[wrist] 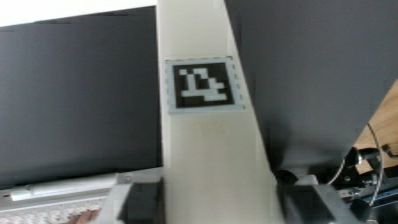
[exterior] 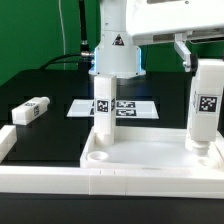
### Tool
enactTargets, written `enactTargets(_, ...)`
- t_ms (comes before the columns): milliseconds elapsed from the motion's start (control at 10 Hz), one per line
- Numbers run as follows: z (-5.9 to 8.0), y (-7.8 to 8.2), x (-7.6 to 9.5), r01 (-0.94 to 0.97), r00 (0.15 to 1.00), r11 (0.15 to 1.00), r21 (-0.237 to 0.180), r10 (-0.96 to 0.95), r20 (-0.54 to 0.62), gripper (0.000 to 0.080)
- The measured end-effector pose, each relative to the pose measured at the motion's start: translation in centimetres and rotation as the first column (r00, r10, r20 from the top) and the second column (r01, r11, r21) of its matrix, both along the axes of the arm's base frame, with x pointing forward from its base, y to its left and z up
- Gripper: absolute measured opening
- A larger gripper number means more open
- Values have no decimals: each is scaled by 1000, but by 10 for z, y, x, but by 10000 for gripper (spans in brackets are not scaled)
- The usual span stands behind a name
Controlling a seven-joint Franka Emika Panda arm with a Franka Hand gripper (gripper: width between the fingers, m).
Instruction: Assemble desk
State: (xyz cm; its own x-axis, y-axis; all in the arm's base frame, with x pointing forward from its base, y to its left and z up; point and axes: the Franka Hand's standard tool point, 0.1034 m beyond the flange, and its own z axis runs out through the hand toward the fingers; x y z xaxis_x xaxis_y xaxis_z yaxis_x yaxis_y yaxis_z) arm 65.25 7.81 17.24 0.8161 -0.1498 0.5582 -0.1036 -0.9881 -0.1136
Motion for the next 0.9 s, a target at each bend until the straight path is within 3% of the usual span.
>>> enactTargets(500, -10, 21, -21, -34, 999, 999, -8, 34, 5, 295)
enactTargets(900, -15, 20, -23, -33, 999, 999, -10, 33, -2, 295)
